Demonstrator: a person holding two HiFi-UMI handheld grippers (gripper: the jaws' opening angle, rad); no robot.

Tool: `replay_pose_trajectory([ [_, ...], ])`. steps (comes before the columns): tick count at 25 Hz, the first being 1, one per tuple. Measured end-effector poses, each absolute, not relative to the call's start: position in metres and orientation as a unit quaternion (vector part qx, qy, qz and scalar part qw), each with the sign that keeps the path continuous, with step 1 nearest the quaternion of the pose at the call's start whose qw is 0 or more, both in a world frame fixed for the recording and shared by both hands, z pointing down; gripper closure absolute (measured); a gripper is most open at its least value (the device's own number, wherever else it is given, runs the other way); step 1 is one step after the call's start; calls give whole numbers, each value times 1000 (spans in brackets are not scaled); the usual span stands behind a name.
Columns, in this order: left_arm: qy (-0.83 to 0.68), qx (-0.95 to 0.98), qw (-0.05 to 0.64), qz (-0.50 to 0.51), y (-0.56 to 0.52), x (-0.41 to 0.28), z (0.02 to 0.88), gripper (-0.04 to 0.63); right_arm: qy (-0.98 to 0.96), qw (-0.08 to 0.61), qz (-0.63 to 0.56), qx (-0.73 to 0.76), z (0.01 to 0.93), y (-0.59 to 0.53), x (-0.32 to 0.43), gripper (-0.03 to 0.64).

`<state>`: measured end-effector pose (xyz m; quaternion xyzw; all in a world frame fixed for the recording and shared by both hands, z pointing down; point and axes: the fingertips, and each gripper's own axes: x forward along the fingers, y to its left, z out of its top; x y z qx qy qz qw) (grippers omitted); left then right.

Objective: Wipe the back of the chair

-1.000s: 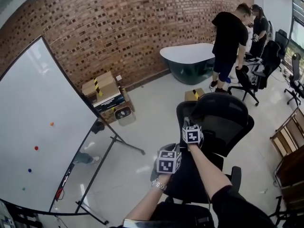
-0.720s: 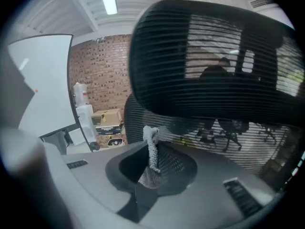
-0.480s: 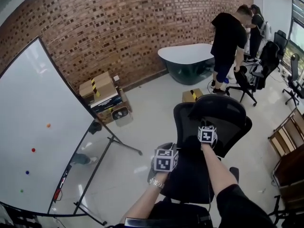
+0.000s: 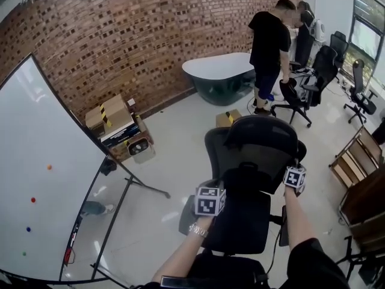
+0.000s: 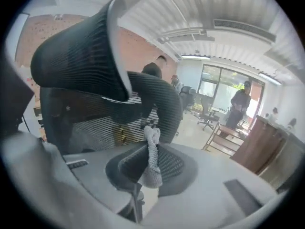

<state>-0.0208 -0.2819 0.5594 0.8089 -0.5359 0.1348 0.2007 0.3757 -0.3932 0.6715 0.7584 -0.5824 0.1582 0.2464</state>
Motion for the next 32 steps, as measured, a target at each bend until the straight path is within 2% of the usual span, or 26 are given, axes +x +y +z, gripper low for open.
replay_pose_trajectory([
  [3, -540, 806, 200, 135, -285, -23, 560, 555, -613, 226, 169, 738, 675, -393, 345, 571],
  [8, -551, 803, 177, 145, -281, -30, 552, 555, -720, 193, 172, 643, 675, -404, 180, 571],
  [13, -581, 778, 178, 159, -274, -61, 554, 555, -798, 207, 166, 541, 680, -427, 21, 571],
  [16, -585, 774, 180, 161, -269, -67, 553, 555, -809, 221, 165, 520, 682, -439, -14, 571],
  [19, -585, 775, 179, 156, -266, -70, 549, 555, -792, 230, 168, 541, 684, -449, 2, 571],
  [22, -587, 775, 179, 150, -267, -77, 549, 555, -763, 240, 169, 576, 694, -455, 49, 571],
  [32, -546, 804, 185, 145, -274, -37, 555, 555, -624, 275, 166, 712, 707, -415, 298, 571],
])
